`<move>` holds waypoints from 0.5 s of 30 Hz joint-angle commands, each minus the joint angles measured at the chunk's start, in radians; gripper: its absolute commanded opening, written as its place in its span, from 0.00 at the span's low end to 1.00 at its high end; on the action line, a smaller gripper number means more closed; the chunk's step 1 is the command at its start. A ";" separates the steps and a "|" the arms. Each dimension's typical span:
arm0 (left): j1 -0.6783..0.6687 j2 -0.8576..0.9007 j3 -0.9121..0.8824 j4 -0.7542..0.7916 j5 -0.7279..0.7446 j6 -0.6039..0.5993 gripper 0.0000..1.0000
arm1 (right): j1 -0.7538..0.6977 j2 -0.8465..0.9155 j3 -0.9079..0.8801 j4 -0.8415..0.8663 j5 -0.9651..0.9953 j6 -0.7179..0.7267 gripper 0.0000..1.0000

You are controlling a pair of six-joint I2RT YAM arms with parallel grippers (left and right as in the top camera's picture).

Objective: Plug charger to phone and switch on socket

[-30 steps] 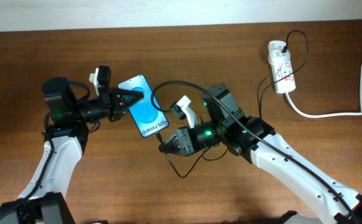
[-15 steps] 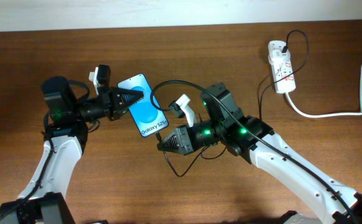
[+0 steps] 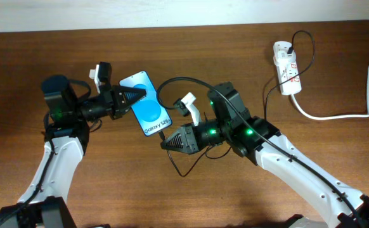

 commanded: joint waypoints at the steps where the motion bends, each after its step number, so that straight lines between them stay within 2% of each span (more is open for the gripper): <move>1: -0.109 -0.002 -0.021 -0.014 0.193 0.046 0.00 | -0.037 0.006 0.033 0.103 0.108 -0.011 0.04; 15: -0.189 -0.002 -0.041 -0.014 0.193 0.068 0.00 | -0.055 0.006 0.034 0.155 0.133 0.012 0.04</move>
